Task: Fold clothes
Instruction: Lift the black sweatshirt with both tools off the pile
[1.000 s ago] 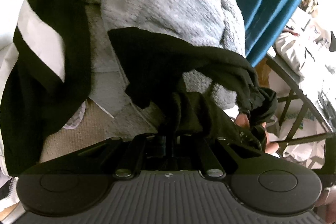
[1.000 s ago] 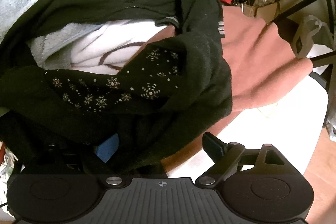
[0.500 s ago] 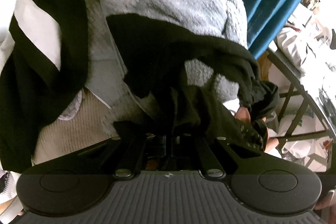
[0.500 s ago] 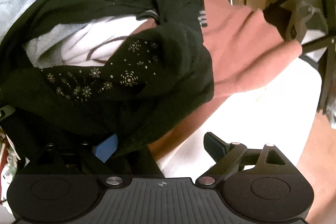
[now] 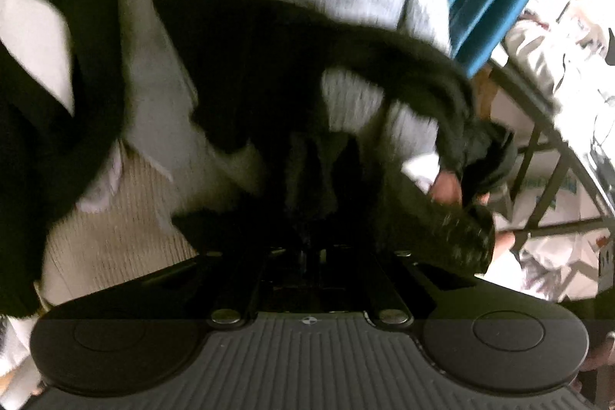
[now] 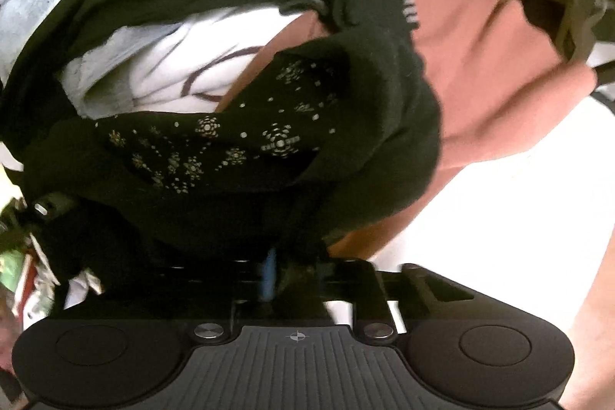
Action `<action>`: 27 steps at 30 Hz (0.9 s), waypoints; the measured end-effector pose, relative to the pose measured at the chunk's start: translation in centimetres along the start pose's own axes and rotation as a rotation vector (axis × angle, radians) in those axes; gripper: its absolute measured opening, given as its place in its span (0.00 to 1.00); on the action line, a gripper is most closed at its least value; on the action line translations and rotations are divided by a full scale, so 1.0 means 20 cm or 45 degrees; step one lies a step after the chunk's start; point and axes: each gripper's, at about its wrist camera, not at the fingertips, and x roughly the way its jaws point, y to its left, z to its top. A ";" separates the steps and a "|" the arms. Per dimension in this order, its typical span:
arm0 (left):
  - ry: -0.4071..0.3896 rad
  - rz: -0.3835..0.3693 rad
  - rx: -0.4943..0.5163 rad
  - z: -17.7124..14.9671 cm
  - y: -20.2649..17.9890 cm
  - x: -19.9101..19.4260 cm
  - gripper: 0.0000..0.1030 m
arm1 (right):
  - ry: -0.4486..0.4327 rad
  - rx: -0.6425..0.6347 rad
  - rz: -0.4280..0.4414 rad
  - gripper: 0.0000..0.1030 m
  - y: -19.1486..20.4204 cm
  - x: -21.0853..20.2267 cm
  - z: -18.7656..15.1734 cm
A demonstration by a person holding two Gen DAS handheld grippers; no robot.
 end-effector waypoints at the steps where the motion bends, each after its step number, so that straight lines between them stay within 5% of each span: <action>1: -0.045 -0.006 -0.014 0.02 0.00 -0.05 0.01 | -0.015 0.006 -0.022 0.08 -0.01 -0.03 0.00; 10: -0.311 -0.089 -0.101 0.15 0.01 -0.46 0.01 | -0.280 0.052 -0.142 0.05 -0.05 -0.40 0.09; 21: -0.674 -0.253 -0.051 0.29 -0.02 -0.98 0.01 | -0.663 -0.111 -0.002 0.05 0.24 -0.86 0.20; 27: -0.918 -0.223 -0.014 0.37 0.04 -1.29 0.01 | -0.864 -0.078 0.085 0.05 0.34 -1.09 0.28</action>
